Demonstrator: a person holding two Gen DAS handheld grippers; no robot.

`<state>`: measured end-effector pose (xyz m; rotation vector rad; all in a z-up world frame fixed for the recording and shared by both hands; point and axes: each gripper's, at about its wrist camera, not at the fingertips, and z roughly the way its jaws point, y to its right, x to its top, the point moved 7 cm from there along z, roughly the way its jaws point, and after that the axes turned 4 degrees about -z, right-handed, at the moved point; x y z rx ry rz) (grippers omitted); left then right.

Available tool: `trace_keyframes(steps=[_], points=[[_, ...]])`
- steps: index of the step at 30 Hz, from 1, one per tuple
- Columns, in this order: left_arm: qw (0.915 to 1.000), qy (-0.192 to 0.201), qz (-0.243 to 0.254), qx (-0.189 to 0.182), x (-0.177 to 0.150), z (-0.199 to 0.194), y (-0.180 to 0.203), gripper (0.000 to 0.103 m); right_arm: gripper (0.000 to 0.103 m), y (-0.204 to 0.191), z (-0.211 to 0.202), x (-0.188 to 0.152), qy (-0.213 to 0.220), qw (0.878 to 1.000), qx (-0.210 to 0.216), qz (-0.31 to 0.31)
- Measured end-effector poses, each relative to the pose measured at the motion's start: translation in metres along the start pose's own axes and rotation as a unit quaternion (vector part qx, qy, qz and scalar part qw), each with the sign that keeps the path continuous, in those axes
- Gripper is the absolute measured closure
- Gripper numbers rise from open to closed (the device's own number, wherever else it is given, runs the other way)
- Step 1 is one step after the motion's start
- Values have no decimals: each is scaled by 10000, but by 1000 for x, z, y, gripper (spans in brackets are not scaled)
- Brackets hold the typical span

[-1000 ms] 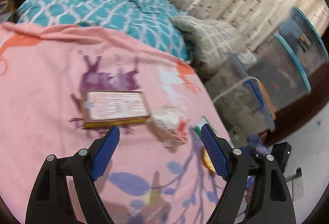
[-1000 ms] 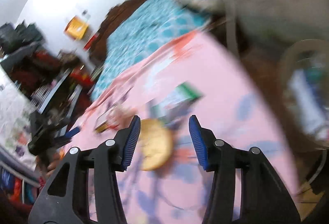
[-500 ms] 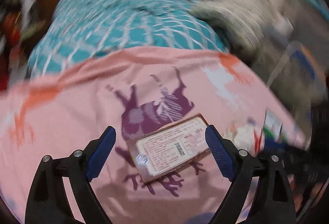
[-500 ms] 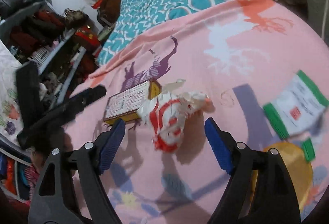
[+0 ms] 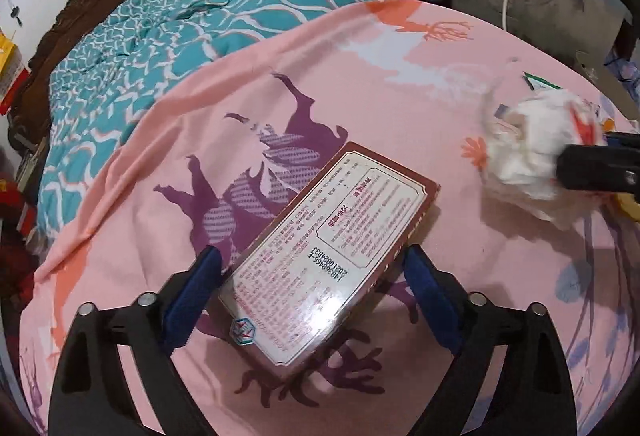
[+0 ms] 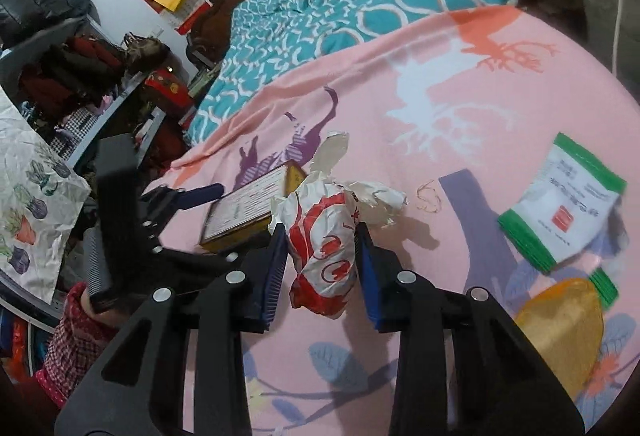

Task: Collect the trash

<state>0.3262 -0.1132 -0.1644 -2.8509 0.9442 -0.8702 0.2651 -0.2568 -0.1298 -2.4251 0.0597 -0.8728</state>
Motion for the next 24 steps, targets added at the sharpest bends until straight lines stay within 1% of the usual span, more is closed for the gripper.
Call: trace_keyframes(steps=[1,2,3,4,6,8,11,12,14,15,16,17,18,19,22,24], points=[[10000,14,22,82,-1,-4,1,31,66,-1,-4,0,47,10000,5,-15],[9999,17,30,128,-2,-7,1,34,66,-3,-11,0,138,9999,11,-41],[9999,47,56,156,-4,-12,3,52,66,-4,-16,-1,190,9998,26,-45],[9997,177,142,132,-4,-23,9,75,66,-4,-22,-2,244,9997,54,-44],[9998,116,137,-61,-9,-36,20,103,66,-6,-35,-6,356,9993,118,-56],[9995,-9,9,-331,-17,-45,31,103,66,-7,-45,-15,396,9991,155,-85],[9990,-11,4,-453,-33,-56,46,103,66,-7,-60,-34,393,9989,237,-84],[9992,54,-13,-404,-33,-60,47,102,66,-7,-63,-38,395,9989,235,-101],[9996,251,-63,-106,-26,-66,41,97,66,-7,-70,-47,383,9989,244,-112],[9993,363,-110,66,-19,-68,34,73,66,-7,-71,-52,368,9989,279,-97],[9982,495,-205,279,-9,-68,23,31,66,-7,-72,-55,359,9989,300,-85],[9969,615,-276,395,0,-67,15,18,66,-6,-73,-58,358,9989,311,-70],[9968,674,-301,298,9,-61,9,16,66,-5,-73,-61,360,9988,324,-38],[9976,599,-299,183,15,-54,4,16,66,-4,-74,-62,361,9988,340,2],[9995,216,-233,-42,23,-25,1,15,66,3,-74,-66,343,9986,372,153],[9999,66,-87,-34,22,-11,3,15,66,9,-71,-66,316,9985,364,240]])
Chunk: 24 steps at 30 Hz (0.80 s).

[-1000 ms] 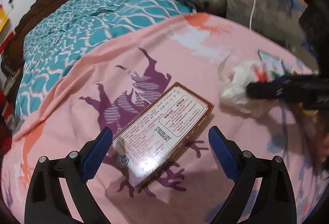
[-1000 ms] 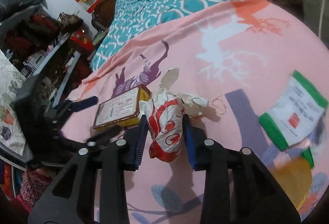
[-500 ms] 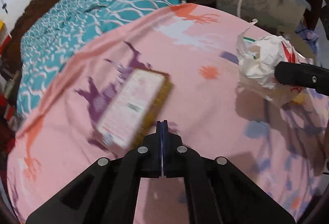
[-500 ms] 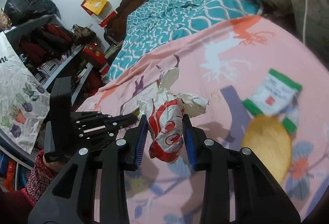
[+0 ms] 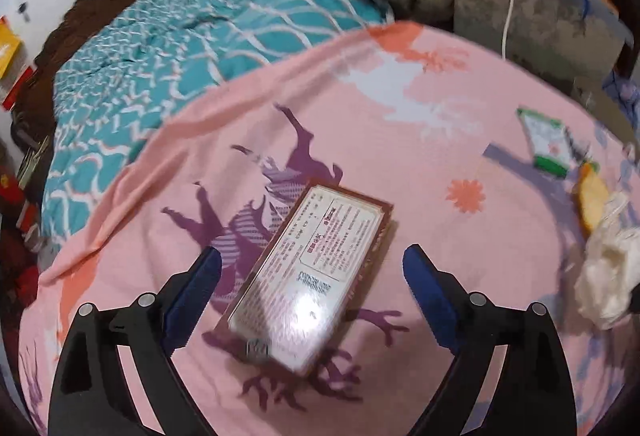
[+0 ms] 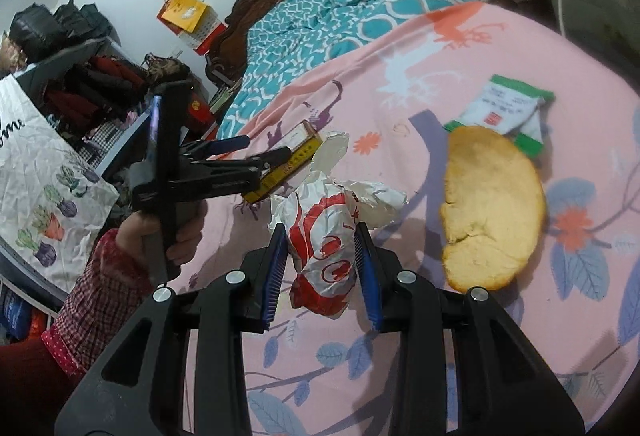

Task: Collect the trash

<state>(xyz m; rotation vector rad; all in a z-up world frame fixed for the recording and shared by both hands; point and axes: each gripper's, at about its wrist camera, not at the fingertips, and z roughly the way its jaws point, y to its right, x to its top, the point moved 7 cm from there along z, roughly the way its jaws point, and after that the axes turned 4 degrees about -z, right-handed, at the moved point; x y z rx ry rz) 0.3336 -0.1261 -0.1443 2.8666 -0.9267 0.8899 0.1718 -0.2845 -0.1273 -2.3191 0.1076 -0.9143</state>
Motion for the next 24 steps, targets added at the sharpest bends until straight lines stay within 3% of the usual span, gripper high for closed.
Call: trace_keyframes(steps=[2,5,7,12,18,23,24], points=[[9997,-183,124,-38,-4,14,1,15,66,4,4,2,-26,10000,5,67],[9997,-191,137,-61,-12,19,2,32,66,6,9,4,-51,9999,26,86],[9998,-154,133,-4,-16,15,0,36,66,5,11,4,-70,9999,51,82],[9998,-63,171,39,-35,-11,12,39,66,-4,7,-6,-101,9999,102,-93],[9955,484,-188,-796,-54,-89,54,41,66,-11,-17,-30,-108,9995,191,-229],[9841,458,121,-1710,-68,-118,138,41,66,1,-55,-51,144,9997,127,-136],[9840,473,206,-1703,-65,-119,156,41,66,10,-66,-54,265,9996,-5,-64]])
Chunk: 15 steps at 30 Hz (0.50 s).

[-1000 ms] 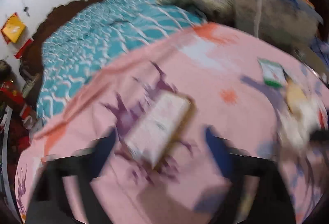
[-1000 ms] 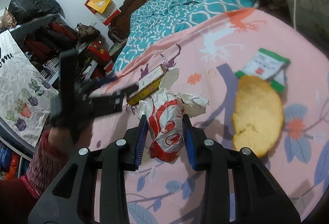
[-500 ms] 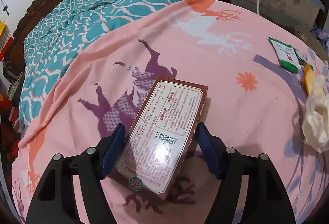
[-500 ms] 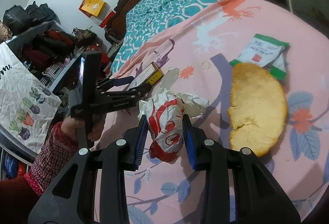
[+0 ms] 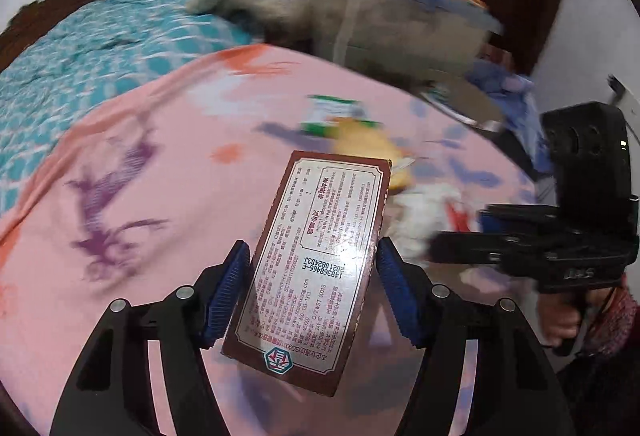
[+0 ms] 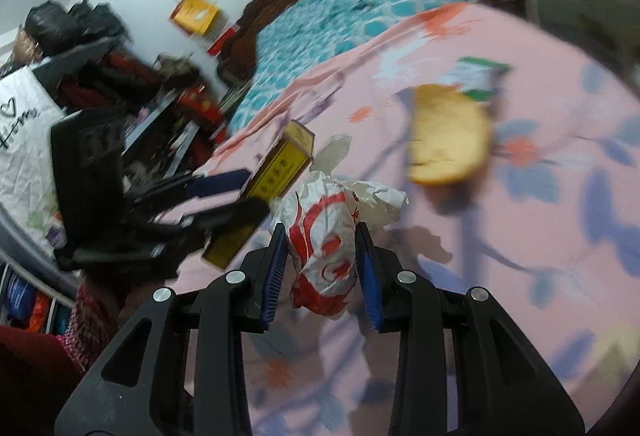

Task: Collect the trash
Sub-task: 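Carry box and plastic bag to the wastebasket and open both tools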

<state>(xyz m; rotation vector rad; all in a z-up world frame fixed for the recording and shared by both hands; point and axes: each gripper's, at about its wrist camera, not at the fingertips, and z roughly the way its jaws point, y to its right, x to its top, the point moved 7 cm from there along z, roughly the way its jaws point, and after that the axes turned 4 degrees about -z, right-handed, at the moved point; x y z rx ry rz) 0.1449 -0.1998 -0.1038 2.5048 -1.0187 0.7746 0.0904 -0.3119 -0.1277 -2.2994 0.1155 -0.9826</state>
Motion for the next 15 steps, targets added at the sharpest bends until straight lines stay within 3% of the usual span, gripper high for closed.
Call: trace_keyframes(steps=[7,11,15], points=[[9954,-224,278,-892,63,51,105,43,66,96,-97,9,1050,9876,-568,1015],[9914,-279,434,-1204,115,91,170,43,66,162,-157,32,1745,9678,-1137,1415],[9875,-441,211,-1495,159,136,211,43,66,215,-189,56,2090,9508,-1675,1555]])
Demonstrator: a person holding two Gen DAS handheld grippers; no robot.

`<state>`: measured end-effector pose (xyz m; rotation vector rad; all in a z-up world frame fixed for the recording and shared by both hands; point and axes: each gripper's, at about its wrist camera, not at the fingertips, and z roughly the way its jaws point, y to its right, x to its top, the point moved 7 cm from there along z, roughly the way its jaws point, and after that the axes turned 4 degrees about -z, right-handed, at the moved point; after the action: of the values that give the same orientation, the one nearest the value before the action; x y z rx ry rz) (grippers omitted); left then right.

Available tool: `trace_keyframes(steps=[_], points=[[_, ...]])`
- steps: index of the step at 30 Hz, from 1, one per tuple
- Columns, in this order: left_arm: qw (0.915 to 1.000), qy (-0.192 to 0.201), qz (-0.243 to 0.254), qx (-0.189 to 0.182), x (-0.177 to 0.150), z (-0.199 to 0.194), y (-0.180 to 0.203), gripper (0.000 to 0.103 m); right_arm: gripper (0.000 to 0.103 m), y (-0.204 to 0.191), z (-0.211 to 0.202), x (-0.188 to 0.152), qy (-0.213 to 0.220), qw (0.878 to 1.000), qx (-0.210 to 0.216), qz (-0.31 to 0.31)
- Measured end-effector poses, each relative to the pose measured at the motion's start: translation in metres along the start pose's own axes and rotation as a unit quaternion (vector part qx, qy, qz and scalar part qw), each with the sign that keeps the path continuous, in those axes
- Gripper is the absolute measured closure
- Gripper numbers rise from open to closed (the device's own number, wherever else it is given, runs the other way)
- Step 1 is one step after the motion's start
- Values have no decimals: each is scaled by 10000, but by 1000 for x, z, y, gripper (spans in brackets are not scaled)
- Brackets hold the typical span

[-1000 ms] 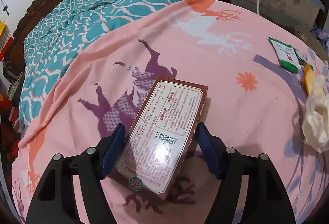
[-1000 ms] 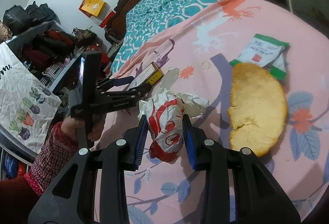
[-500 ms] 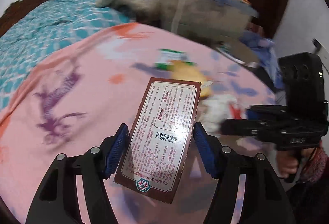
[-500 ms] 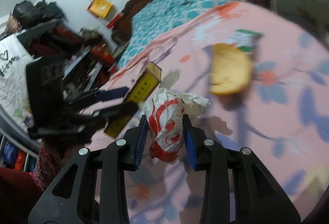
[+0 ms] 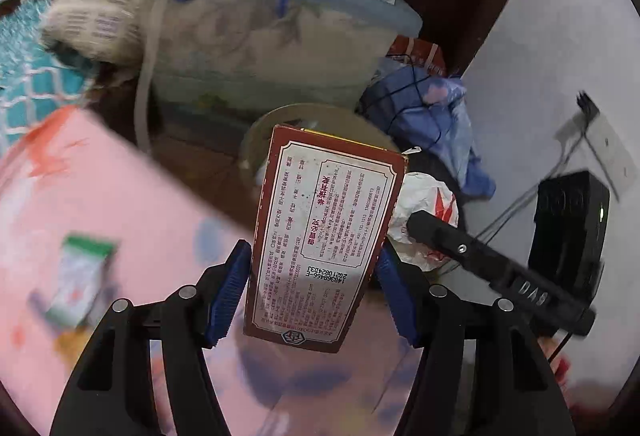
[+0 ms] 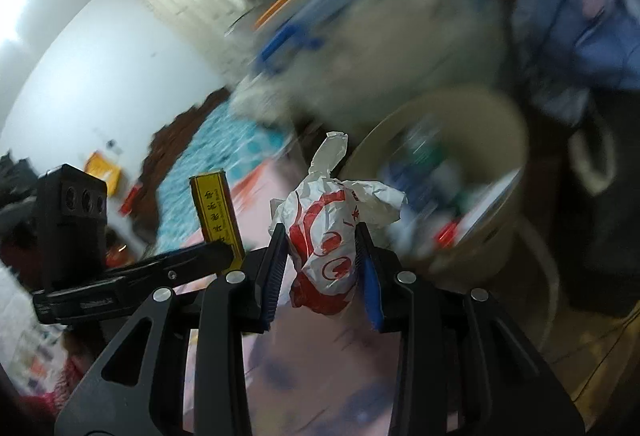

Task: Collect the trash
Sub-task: 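Carry box and plastic bag to the wastebasket and open both tools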

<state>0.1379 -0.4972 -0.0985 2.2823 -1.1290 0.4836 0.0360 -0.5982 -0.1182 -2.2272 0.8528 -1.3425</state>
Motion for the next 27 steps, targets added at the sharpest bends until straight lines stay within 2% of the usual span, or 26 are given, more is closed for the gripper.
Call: trace_keyframes(steps=[3,4,5,6,7,8,10,13,16,20,22,24,27], points=[[9996,-123,-267,-59,27,40,7,43,64,27,17,24,43,9989,-458,-132],[9992,-156,-364,-74,34,53,8,42,60,35,21,28,48,9981,-584,-164],[9988,-185,-441,-77,40,64,7,42,46,45,29,35,37,9971,-732,-207],[9982,-229,-546,-75,46,77,7,41,38,52,32,37,29,9963,-830,-228],[9975,-301,-632,-90,49,86,6,31,27,58,35,40,30,9951,-959,-242],[9965,-368,-745,-79,51,95,5,26,26,68,39,43,45,9927,-1179,-248],[9953,-352,-902,-10,54,101,1,24,26,78,35,47,99,9914,-1290,-202],[9947,-246,-983,-146,54,92,-1,24,26,87,20,53,394,9915,-1237,15],[9955,33,-934,-147,49,64,-6,24,26,84,2,48,598,9914,-1157,136],[9938,427,-1004,-192,28,14,-18,24,27,68,-5,31,528,9949,-800,326],[9928,604,-1039,22,13,-14,-32,24,31,47,1,20,336,9976,-555,248],[9904,805,-1093,281,-4,-43,-50,24,39,20,9,9,98,9995,-248,145],[9804,1124,-1341,906,-37,-90,-92,24,58,-27,31,-17,-432,9984,338,-140]])
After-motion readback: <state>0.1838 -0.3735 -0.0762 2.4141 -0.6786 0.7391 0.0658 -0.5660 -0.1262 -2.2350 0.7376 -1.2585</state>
